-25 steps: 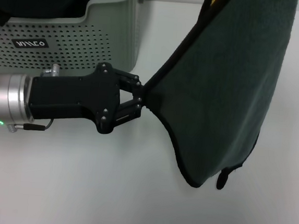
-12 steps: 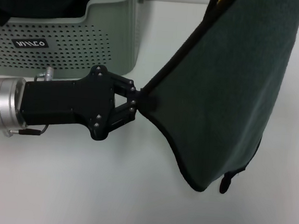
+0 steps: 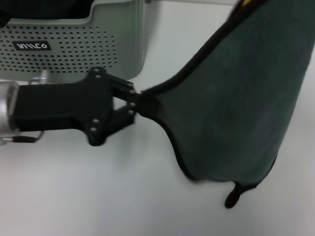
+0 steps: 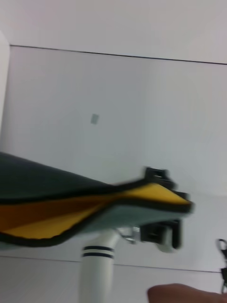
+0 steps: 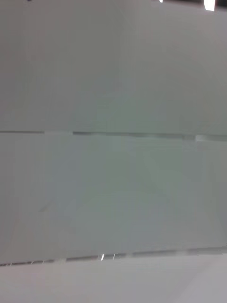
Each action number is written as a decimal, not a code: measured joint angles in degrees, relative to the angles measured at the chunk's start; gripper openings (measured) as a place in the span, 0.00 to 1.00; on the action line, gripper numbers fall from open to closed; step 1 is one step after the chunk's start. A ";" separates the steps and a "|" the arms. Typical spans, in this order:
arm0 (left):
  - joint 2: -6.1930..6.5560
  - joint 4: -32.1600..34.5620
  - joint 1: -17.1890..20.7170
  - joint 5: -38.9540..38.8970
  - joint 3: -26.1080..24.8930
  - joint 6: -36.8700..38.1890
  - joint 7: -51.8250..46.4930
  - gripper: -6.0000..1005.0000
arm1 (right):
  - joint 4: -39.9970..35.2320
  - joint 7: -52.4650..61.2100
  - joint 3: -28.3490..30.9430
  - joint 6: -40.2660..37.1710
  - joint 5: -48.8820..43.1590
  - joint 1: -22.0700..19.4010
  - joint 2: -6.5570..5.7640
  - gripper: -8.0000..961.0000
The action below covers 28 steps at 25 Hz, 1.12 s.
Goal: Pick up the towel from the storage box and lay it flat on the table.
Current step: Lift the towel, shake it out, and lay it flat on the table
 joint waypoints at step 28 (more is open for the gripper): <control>4.88 12.72 -1.78 -2.72 -7.59 8.08 -14.72 0.02 | 13.35 -5.68 1.76 -5.50 -6.51 -4.24 -1.46 0.02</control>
